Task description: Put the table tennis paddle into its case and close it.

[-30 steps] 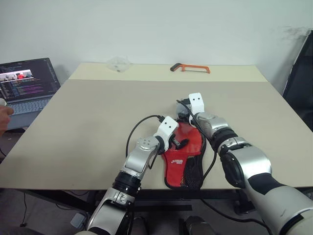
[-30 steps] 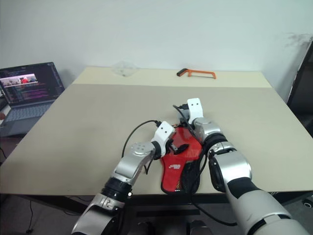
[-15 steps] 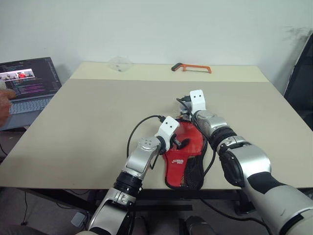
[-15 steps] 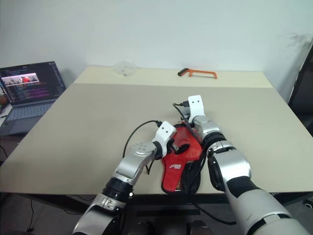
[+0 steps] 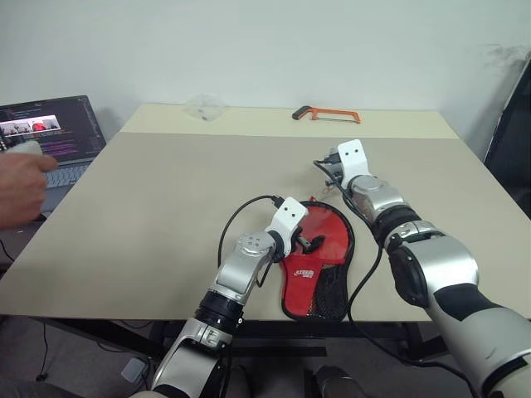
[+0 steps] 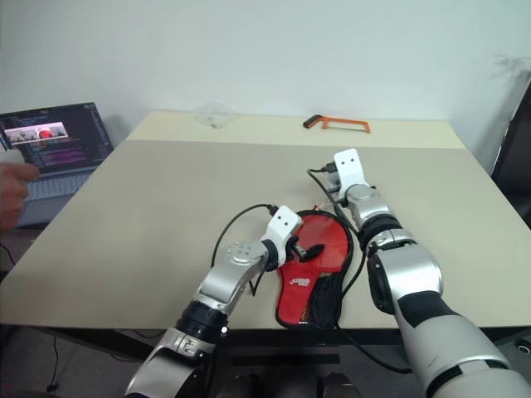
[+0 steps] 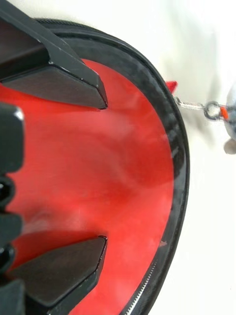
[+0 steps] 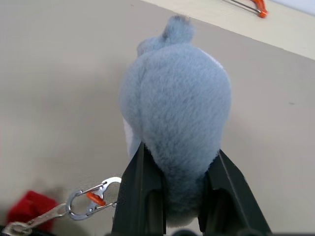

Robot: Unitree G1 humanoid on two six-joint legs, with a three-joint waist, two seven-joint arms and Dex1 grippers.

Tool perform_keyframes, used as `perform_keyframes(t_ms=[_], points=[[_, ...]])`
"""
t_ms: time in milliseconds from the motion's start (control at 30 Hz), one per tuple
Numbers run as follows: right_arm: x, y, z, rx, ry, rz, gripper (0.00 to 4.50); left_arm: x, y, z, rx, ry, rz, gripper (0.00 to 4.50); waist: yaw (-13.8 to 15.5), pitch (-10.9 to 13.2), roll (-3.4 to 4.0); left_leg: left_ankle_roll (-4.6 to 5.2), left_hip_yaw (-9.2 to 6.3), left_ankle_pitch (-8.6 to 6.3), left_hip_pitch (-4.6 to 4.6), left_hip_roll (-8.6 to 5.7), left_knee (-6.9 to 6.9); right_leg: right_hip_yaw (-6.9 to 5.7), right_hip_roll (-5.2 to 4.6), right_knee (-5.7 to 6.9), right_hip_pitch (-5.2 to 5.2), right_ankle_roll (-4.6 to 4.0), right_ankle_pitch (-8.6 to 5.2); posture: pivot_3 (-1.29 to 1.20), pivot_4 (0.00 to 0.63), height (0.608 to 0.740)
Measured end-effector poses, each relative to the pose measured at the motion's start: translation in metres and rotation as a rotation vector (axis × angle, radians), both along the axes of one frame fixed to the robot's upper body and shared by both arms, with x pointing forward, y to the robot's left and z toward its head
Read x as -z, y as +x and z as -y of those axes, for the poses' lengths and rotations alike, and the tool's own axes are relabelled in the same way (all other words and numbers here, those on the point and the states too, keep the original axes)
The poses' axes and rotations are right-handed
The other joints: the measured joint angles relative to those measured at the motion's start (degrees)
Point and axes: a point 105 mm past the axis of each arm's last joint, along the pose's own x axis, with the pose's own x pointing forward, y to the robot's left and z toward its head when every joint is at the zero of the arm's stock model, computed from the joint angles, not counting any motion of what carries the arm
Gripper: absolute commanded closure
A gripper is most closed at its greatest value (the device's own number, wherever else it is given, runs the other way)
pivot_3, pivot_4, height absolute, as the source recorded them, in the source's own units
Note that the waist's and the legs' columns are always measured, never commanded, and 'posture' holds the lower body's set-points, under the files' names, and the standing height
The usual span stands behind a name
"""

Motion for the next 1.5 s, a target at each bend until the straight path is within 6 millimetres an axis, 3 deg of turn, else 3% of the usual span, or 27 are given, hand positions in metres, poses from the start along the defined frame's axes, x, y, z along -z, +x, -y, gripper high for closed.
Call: perform_keyframes(t_ms=[167, 400, 833, 1100, 1267, 1500], points=[[0.019, -0.007, 0.030, -0.022, -0.099, -0.057, 4.14, 0.000, -0.001, 0.002, 0.011, 0.004, 0.002, 0.00, 0.4, 0.0, 0.03, 0.00, 0.00, 0.00, -0.01, -0.02, 0.00, 0.00, -0.01, -0.01, 0.00, 0.08, -0.05, 0.00, 0.150, 0.740], [0.024, -0.021, 0.045, -0.209, -0.243, -0.078, 4.14, 0.000, 0.001, 0.006, 0.034, 0.010, 0.003, 0.00, 1.0, 0.0, 0.06, -0.01, -0.02, 0.00, -0.01, -0.06, 0.00, -0.03, -0.05, -0.02, 0.02, 0.12, -0.09, 0.00, 0.150, 0.740], [0.021, -0.110, 0.087, -0.490, -0.477, -0.299, 4.17, -0.001, 0.003, 0.010, 0.066, 0.019, 0.016, 0.00, 2.6, 0.0, 0.08, -0.29, -0.03, -0.21, -0.09, -0.20, -0.02, -0.14, -0.22, -0.08, 0.03, 0.18, -0.53, 0.00, 0.150, 0.740], [0.017, -0.151, 0.084, -0.674, -0.532, -0.408, 4.17, -0.001, 0.004, 0.011, 0.078, 0.028, 0.015, 0.00, 2.4, 0.0, 0.05, -0.30, -0.01, -0.23, -0.09, -0.23, 0.00, -0.13, -0.27, -0.13, 0.02, 0.20, -0.55, 0.00, 0.150, 0.740], [0.024, -0.188, 0.073, -0.878, -0.594, -0.474, 4.17, -0.001, 0.004, 0.012, 0.083, 0.034, 0.018, 0.00, 2.4, 0.0, 0.04, -0.33, -0.03, -0.24, -0.09, -0.23, -0.01, -0.16, -0.28, -0.17, 0.04, 0.19, -0.58, 0.00, 0.150, 0.740], [0.031, -0.223, 0.057, -1.037, -0.623, -0.499, 4.19, -0.002, 0.004, 0.013, 0.088, 0.039, 0.019, 0.00, 2.6, 0.0, 0.03, -0.43, -0.06, -0.33, -0.09, -0.25, -0.01, -0.21, -0.32, -0.19, 0.07, 0.14, -0.71, 0.00, 0.150, 0.740]])
